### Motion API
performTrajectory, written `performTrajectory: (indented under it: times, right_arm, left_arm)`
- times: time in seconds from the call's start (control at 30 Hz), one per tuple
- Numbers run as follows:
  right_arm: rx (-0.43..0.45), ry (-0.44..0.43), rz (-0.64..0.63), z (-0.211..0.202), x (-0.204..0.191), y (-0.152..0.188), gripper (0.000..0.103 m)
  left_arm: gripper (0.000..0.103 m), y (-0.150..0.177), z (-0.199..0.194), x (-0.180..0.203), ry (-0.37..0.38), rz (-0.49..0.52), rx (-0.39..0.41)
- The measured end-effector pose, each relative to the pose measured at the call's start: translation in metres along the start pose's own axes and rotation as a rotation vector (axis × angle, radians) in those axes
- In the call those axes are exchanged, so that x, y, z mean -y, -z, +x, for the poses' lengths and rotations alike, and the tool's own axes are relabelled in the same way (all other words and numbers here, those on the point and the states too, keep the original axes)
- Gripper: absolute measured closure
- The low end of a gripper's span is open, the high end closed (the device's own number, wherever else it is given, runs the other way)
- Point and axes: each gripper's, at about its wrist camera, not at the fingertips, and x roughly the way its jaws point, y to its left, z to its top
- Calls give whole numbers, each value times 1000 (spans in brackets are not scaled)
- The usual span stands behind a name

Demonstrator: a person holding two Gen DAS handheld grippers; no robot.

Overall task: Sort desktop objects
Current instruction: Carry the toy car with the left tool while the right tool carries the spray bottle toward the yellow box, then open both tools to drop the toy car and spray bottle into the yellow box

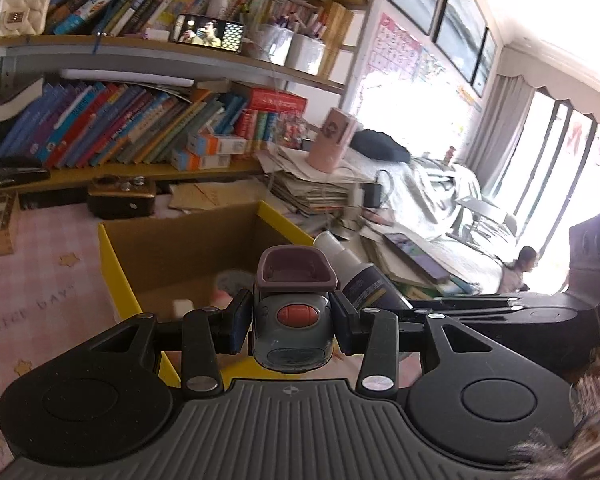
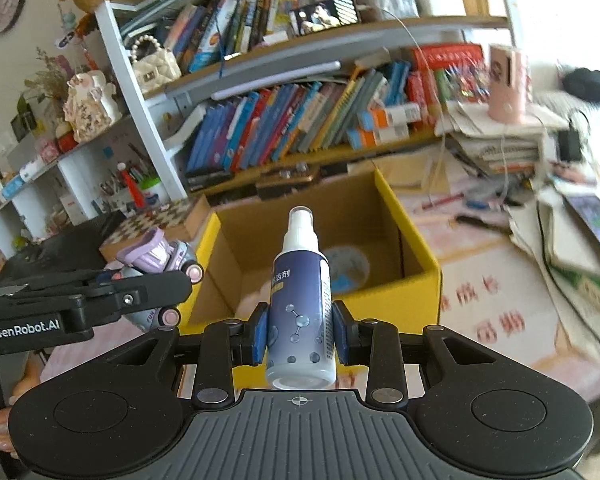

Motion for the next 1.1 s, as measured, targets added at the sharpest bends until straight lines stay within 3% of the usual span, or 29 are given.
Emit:
performTrajectory:
  times: [0.37,0.7,0.87,1.03,1.1]
  right_arm:
    - [-76,-41,-96,77,21,-43,70]
    - [-288,-35,-196,164,30,-63,70]
    - [-379,5,-267,192,30,-64,70]
    - [-406,8,-255,199,35,-62,70]
    - [-390,13,-254,198,35,-63,69]
  left_arm:
    - [64,-25,63,-27,-111,50,-71]
    - [64,-28,142,-55,-181,30,-255]
    - [64,-33,153,-55,-211,54,-278]
    - [64,-30,155,-48,-222,93,-284]
    - [52,-29,156,-46,-246,107,-279]
